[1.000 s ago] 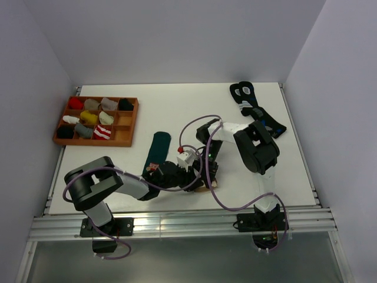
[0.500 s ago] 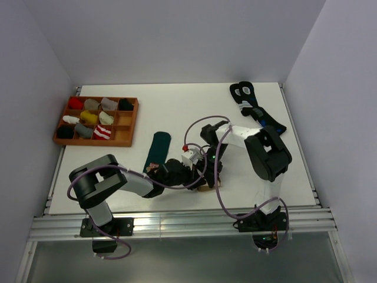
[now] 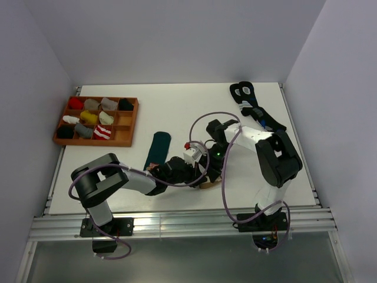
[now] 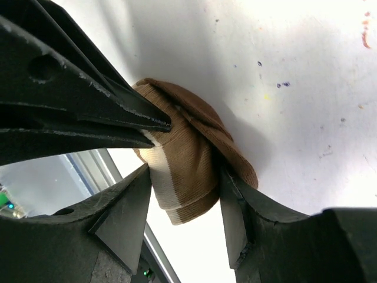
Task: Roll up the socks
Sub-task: Roll the sock at the center of the board.
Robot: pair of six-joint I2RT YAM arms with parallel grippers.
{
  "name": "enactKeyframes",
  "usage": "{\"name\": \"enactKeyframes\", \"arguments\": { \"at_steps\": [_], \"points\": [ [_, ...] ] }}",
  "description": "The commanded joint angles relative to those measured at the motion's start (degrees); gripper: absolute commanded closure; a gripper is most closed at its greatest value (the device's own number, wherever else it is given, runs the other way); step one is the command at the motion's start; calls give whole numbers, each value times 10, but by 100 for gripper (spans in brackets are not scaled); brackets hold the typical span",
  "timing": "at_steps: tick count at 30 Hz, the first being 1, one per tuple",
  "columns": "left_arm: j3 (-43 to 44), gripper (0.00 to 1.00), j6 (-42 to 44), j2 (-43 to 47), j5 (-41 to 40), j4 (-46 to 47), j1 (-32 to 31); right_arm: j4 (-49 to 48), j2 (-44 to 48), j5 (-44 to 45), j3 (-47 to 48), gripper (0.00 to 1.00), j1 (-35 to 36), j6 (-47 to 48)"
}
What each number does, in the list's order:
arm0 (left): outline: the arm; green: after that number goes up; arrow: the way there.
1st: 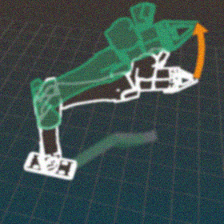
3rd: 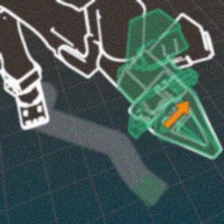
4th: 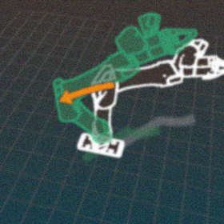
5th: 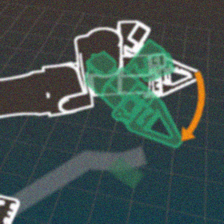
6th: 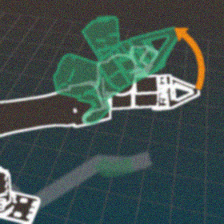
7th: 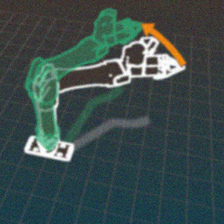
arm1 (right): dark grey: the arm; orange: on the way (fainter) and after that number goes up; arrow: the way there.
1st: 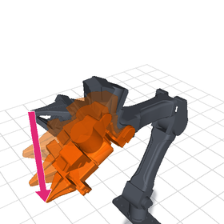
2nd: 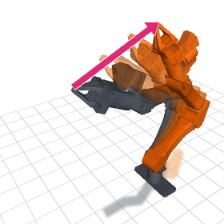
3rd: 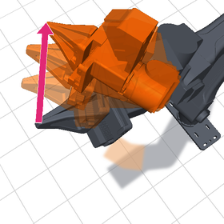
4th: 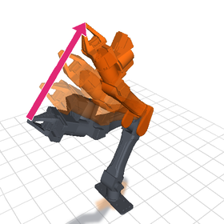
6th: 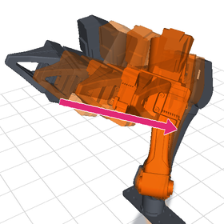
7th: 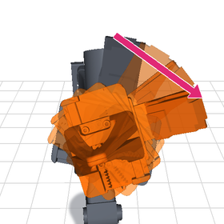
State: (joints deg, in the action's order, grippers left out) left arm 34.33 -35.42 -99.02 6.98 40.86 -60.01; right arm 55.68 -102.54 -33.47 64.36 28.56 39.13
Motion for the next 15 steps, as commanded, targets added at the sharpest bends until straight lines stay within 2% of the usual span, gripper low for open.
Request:
{"name": "enactKeyframes", "arguments": {
  "at_steps": [1, 7, 11, 15],
  "points": [
    [4, 100, 23, -27, 9, -85, -6, -54, 47, 7, -15, 45, -17, 11],
    [18, 100, 26, -39, 8, -94, -6, -64, 93, 3, -49, 47, -25, 29],
    [26, 100, 27, -43, 4, -97, -6, -57, 86, -6, -50, 56, -25, 26],
    [31, 100, 26, -47, -4, -103, -5, -54, 67, -5, -49, 57, -25, 23]
  ]
}}
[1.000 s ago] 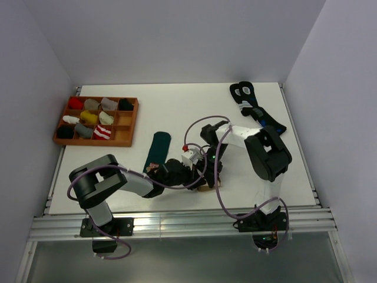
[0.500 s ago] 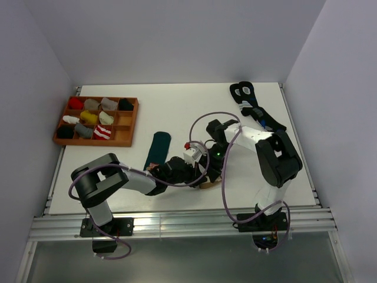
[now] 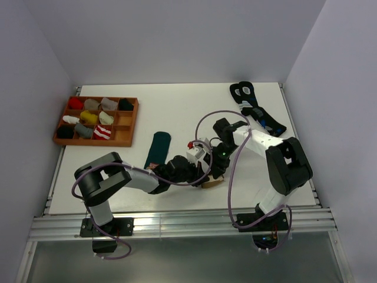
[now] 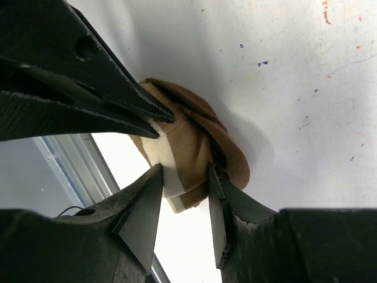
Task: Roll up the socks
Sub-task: Roll the sock at the center of the board.
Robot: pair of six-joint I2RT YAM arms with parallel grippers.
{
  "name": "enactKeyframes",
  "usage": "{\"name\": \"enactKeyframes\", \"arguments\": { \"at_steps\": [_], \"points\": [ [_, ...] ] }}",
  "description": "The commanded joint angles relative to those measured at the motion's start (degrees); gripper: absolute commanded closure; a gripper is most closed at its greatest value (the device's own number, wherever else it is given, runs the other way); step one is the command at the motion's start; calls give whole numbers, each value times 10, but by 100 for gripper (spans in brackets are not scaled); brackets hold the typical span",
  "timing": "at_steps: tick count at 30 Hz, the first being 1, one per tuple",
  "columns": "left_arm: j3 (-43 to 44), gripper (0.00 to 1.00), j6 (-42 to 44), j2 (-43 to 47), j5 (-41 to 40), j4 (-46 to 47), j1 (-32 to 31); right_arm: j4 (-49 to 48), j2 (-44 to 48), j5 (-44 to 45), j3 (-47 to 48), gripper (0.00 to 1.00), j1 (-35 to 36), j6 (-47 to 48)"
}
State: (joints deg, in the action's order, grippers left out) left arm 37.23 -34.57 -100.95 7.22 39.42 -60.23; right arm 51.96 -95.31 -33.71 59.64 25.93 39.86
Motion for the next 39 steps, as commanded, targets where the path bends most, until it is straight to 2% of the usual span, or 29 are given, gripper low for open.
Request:
{"name": "enactKeyframes", "arguments": {
  "at_steps": [1, 6, 10, 12, 16, 19, 22, 28, 35, 39],
  "points": [
    [6, 100, 19, -29, -7, -90, -3, -17, -8, -1, -3, 57, 1, 17],
    [13, 100, 17, -37, -12, -93, 0, -24, -23, 5, -6, 57, 1, 3],
    [20, 100, 6, -38, -28, -90, 10, -17, -46, 9, -5, 70, 1, -13],
    [21, 99, 1, -38, -39, -90, 13, -25, -57, 15, -7, 72, -3, -28],
    [18, 96, -28, -29, -70, -84, 13, -31, -74, 21, -15, 85, -13, -53],
    [12, 92, -47, -21, -99, -79, 11, -34, -85, 26, -15, 90, -18, -67],
    [-4, 80, -62, -4, -118, -63, 8, -43, -93, 38, -14, 91, -23, -82],
    [-33, 67, -101, 43, -171, -52, -2, -46, -106, 40, -3, 95, -30, -95],
    [-59, 62, -175, 112, -241, -105, -27, -51, -108, 44, 5, 96, -33, -112],
    [-88, 58, -253, 170, -275, -123, -42, -56, -110, 44, 7, 97, -33, -116]
  ]
}}
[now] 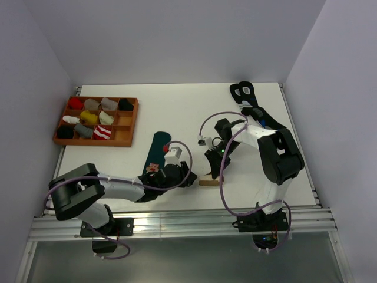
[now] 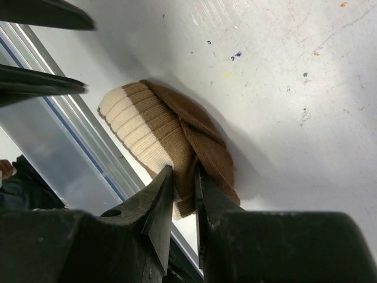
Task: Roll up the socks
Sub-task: Roll the sock at the center of the board.
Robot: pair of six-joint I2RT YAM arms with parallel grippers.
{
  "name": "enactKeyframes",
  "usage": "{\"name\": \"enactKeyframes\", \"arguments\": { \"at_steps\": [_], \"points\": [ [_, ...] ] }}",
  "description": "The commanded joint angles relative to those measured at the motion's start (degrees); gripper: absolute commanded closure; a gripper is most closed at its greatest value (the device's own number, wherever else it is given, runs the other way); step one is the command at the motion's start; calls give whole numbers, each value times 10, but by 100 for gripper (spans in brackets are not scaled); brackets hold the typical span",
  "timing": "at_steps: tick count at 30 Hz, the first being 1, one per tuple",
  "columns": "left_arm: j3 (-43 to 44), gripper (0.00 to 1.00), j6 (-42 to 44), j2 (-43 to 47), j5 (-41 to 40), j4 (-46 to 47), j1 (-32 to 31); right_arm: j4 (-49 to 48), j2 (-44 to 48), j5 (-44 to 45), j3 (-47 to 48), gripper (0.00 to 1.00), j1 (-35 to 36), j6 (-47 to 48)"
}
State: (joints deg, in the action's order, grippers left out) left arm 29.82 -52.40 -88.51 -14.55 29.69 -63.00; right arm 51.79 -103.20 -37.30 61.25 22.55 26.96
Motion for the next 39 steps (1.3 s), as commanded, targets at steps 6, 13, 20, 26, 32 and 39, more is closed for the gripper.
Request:
{"name": "enactKeyframes", "arguments": {
  "at_steps": [6, 13, 20, 26, 32, 39],
  "points": [
    [23, 54, -180, 26, -171, -46, -109, -59, -34, 79, -9, 98, 0, 6],
    [92, 51, -326, -73, -256, -63, -177, -56, -21, 76, -7, 99, 0, -2],
    [103, 47, -437, -121, -322, -42, -194, -57, -17, 72, -9, 100, -1, -9],
    [130, 45, -485, -158, -338, -47, -194, -53, -17, 65, -9, 100, -4, -11],
    [117, 43, -584, -174, -355, -45, -194, -46, -24, 54, -5, 100, -13, -11],
    [130, 41, -669, -192, -362, -87, -191, -9, -51, 9, 22, 100, -24, 7]
  ]
}}
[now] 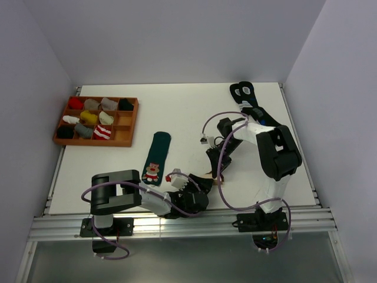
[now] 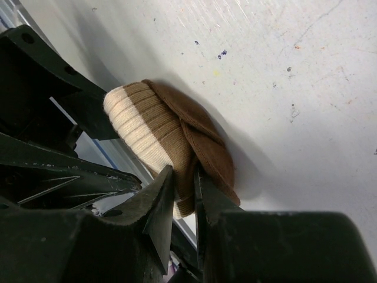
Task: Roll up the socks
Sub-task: Roll the sock at the center of the board.
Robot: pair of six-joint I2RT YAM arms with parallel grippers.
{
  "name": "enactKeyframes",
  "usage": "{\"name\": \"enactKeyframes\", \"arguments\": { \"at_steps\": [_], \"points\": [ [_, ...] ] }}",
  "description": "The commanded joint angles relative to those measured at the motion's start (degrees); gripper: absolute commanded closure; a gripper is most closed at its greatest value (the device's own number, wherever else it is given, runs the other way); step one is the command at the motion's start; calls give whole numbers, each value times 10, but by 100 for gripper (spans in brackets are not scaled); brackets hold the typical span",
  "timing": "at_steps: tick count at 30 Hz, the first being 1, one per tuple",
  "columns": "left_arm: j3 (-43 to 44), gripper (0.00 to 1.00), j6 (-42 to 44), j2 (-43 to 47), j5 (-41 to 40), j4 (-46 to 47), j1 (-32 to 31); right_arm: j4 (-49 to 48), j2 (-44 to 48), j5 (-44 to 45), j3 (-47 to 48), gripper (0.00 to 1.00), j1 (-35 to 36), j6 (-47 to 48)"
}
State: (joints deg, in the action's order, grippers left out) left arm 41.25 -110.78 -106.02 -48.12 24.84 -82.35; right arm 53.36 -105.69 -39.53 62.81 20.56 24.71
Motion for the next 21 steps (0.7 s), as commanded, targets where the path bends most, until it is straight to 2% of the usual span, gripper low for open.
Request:
{"name": "enactKeyframes", "arguments": {
  "at_steps": [1, 9, 14, 19, 21],
  "points": [
    [19, 41, -104, -19, -28, -45, 3, -20, -33, 24, 12, 100, -7, 35],
    [47, 40, -166, -25, -27, -147, 14, 7, -53, -11, 22, 100, -11, 63],
    [72, 40, -239, -32, -15, -218, 22, 11, -56, -17, 24, 100, -19, 71],
    [82, 41, -241, -23, -6, -241, 29, 10, -59, -17, 22, 100, -36, 71],
    [95, 40, -237, -14, -12, -282, 25, 5, -58, -13, 20, 100, -40, 70]
  ]
}}
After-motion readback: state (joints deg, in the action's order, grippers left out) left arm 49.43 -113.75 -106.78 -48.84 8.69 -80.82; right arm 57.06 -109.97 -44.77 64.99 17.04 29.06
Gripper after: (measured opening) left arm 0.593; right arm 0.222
